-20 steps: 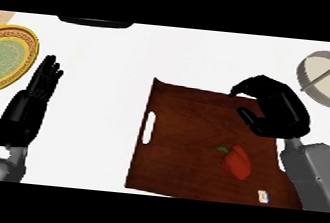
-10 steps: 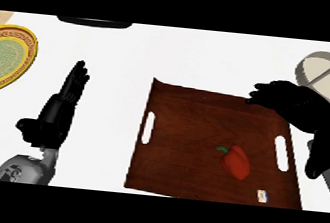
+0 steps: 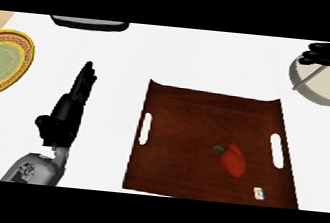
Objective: Pick the bell pepper from the tray and place it in the tiered basket
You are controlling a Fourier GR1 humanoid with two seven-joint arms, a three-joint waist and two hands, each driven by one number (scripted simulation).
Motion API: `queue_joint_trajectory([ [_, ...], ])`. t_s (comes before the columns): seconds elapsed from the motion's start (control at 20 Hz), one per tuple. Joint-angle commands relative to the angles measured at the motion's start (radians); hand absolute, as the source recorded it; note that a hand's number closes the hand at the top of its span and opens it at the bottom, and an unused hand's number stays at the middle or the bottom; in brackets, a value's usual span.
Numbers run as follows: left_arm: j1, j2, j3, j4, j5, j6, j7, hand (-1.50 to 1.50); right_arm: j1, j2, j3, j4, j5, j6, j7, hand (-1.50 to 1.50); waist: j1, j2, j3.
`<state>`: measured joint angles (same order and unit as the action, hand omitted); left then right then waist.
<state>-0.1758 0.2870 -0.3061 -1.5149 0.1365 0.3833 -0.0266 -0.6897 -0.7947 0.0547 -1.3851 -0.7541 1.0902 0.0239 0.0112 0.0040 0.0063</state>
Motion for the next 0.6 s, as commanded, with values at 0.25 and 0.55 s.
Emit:
queue_joint_trajectory([
  [0.25, -0.005, -0.014, -0.008, 0.013, -0.028, 0.021, 0.02, 0.0, -0.037, -0.003, -0.07, -0.379, 0.381, 0.138, -0.065, -1.5, 0.0, 0.0, -0.002],
  [0.55, 0.024, 0.001, 0.011, -0.002, -0.023, -0.012, -0.014, 0.0, 0.098, 0.069, -0.044, -0.515, 0.602, 0.136, -0.148, -1.5, 0.007, 0.002, -0.004],
])
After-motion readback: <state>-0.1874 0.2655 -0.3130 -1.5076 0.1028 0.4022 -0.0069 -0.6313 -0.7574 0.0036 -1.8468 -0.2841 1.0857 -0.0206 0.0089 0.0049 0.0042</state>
